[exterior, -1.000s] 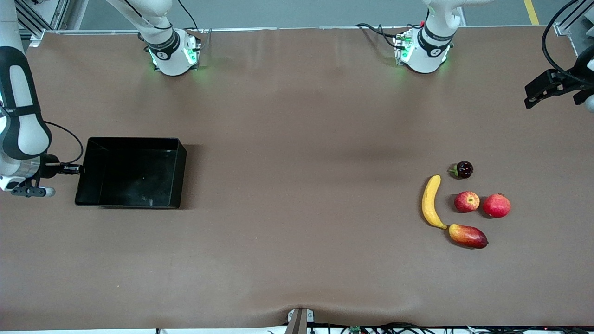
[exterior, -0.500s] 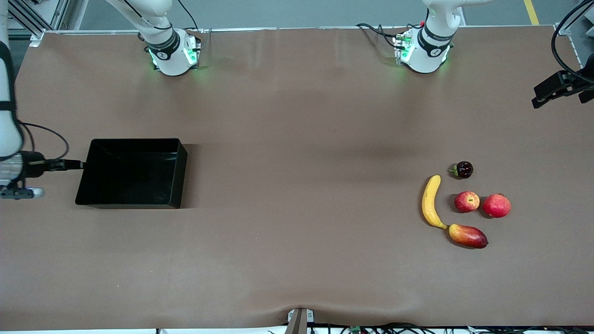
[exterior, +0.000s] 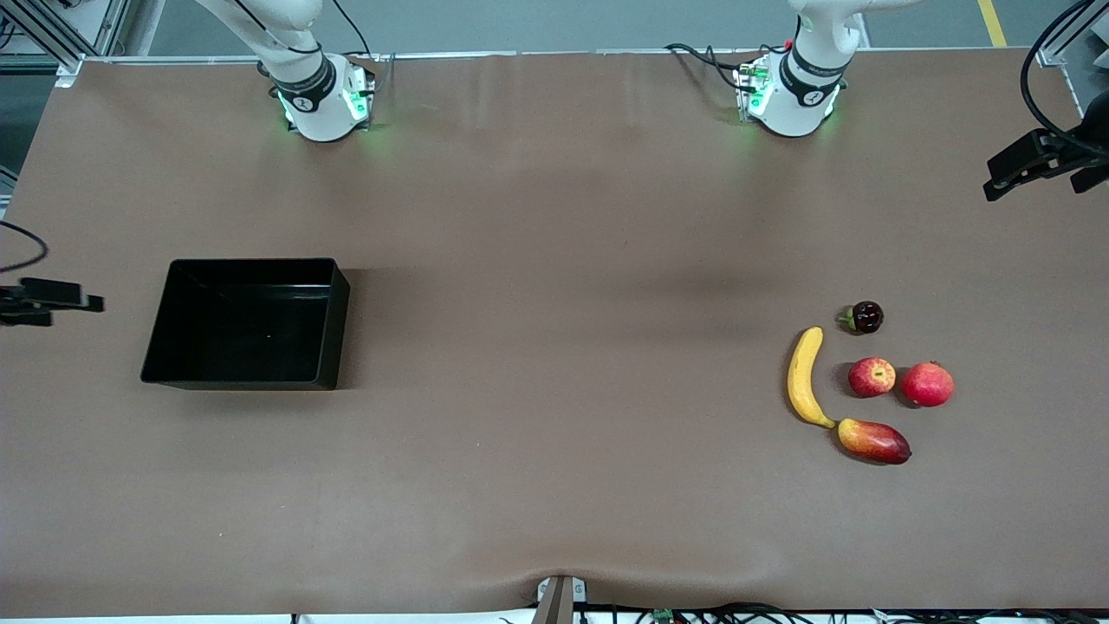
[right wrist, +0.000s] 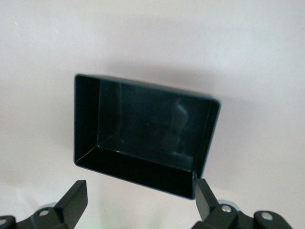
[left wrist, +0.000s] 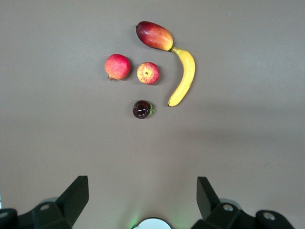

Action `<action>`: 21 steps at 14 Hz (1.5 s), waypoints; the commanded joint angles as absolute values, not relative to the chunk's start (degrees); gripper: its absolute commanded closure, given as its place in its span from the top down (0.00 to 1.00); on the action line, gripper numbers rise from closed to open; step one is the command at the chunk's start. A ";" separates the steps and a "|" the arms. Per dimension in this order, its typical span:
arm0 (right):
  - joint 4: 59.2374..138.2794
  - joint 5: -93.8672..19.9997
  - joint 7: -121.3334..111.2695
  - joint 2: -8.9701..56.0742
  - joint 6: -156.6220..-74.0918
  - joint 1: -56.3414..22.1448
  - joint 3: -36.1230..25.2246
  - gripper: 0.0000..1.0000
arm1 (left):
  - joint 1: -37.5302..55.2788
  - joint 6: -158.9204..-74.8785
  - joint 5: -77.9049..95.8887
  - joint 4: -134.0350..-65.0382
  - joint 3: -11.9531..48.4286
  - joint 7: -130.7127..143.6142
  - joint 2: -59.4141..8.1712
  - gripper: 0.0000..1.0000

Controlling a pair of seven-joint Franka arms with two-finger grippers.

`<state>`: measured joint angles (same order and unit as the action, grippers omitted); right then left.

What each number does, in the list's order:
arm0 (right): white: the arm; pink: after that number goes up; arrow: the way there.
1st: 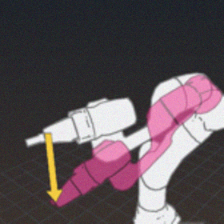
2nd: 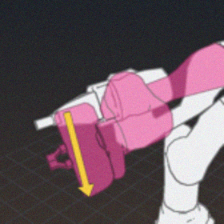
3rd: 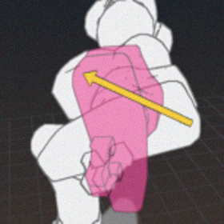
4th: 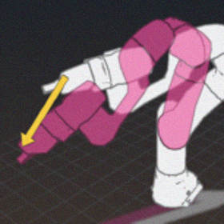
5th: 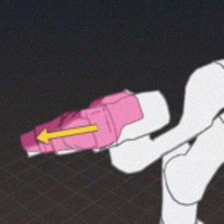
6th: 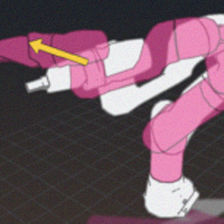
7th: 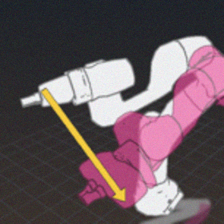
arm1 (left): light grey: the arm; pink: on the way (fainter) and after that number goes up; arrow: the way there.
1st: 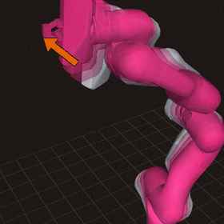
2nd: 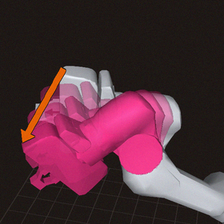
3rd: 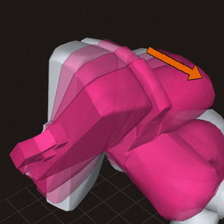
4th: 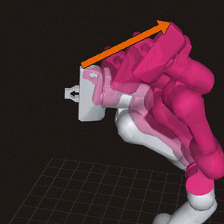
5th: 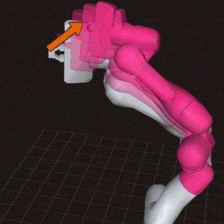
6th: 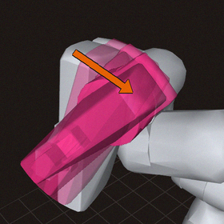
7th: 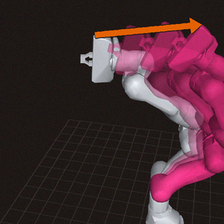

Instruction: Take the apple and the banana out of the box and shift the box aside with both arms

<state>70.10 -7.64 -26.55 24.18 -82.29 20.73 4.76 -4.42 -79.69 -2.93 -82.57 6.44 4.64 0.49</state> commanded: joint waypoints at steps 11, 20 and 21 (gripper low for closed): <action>74.69 -5.45 -19.97 6.52 -71.54 2.41 -7.44 1.00 | -4.83 -78.57 -2.29 -81.65 6.68 4.57 1.84 1.00; 89.12 0.25 -13.71 -6.77 -74.27 0.26 -4.76 1.00 | -4.74 -76.90 -1.23 -82.26 9.83 5.62 2.19 1.00; 88.69 0.70 -13.97 -6.33 -74.44 0.70 -4.66 1.00 | -4.83 -76.90 -1.23 -82.27 10.37 6.50 2.20 1.00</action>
<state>87.25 -1.77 -14.98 -5.40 -73.22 1.11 -5.74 -4.38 -77.60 -2.41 -81.66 8.90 4.98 0.89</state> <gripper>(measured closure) 0.000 0.000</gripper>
